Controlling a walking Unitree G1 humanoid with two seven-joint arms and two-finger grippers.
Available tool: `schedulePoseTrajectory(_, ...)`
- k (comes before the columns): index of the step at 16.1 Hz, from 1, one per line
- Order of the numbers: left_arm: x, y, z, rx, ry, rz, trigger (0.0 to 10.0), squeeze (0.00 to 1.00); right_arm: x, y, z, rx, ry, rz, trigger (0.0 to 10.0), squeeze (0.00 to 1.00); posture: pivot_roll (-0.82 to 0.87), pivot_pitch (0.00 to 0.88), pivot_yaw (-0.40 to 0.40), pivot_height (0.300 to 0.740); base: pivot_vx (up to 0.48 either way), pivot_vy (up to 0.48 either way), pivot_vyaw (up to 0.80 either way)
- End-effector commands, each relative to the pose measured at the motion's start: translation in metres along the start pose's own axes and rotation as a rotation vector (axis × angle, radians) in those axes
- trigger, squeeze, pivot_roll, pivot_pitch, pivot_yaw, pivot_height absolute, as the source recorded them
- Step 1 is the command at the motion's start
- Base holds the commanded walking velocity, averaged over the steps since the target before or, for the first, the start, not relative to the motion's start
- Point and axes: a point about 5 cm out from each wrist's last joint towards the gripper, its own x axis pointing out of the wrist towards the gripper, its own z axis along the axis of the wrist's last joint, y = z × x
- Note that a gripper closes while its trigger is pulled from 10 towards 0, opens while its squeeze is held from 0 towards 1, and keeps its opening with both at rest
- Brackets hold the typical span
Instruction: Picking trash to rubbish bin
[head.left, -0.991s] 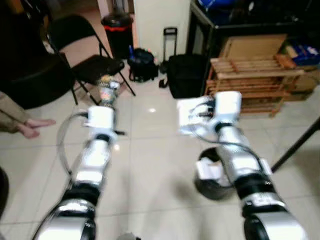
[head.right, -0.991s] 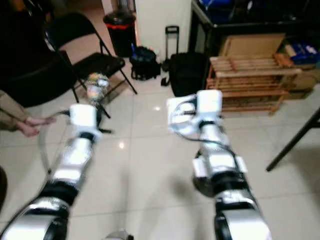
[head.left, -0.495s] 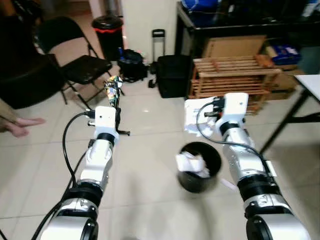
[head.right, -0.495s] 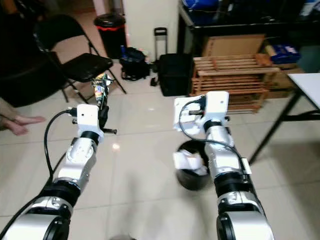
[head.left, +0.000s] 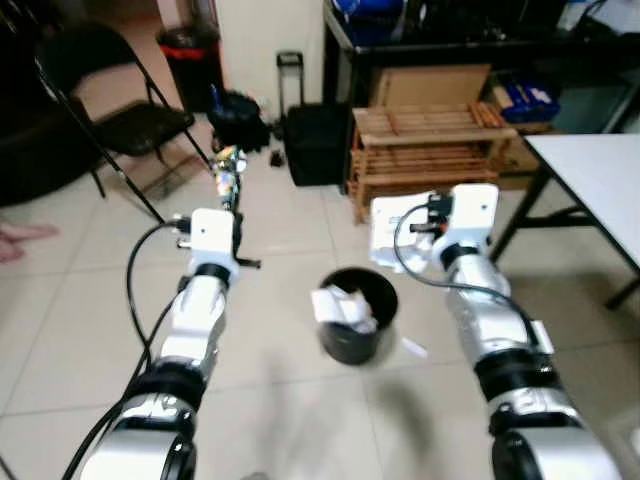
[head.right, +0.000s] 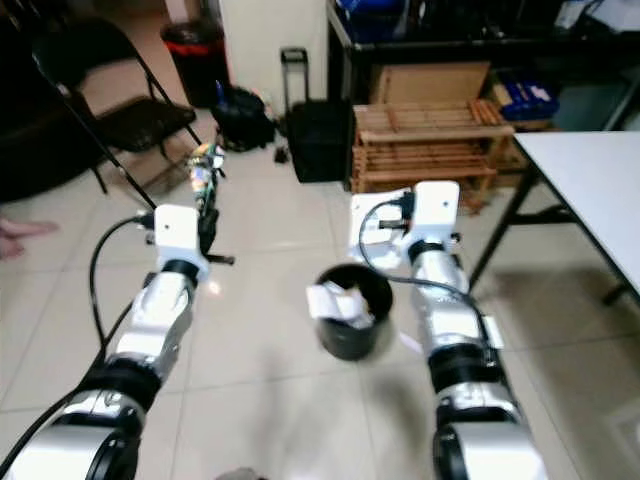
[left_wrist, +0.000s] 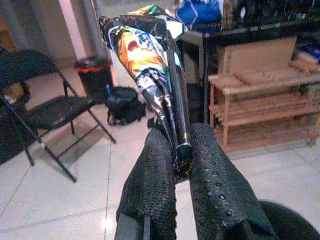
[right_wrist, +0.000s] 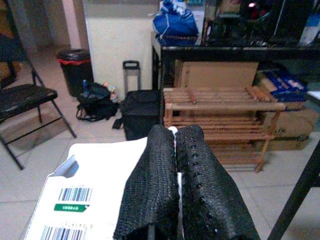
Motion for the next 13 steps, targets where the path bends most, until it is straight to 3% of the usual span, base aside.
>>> schedulePoseTrajectory(1,0.0014,0.0003,0.0027,-0.002,-0.009,-0.009,10.0,0.00,0.0021,0.0030,0.0041,-0.005,-0.007,0.013,10.0,0.00,0.05,0.000,0.034,0.740,0.000,0.000,0.00)
schedulePoseTrajectory(8,0.0007,-0.0039,0.0040,-0.019,-0.022,-0.026,10.0,0.00,0.0023,0.0034,0.0045,-0.006,-0.007,0.013,10.0,0.00,0.05,0.000,0.035,0.740,0.000,0.000,0.00)
schedulePoseTrajectory(13,0.0011,-0.0028,0.0041,-0.010,-0.018,-0.024,10.0,0.00,0.0025,0.0034,0.0048,-0.010,-0.005,0.015,10.0,0.00,0.04,0.000,0.036,0.740,0.363,0.000,0.00)
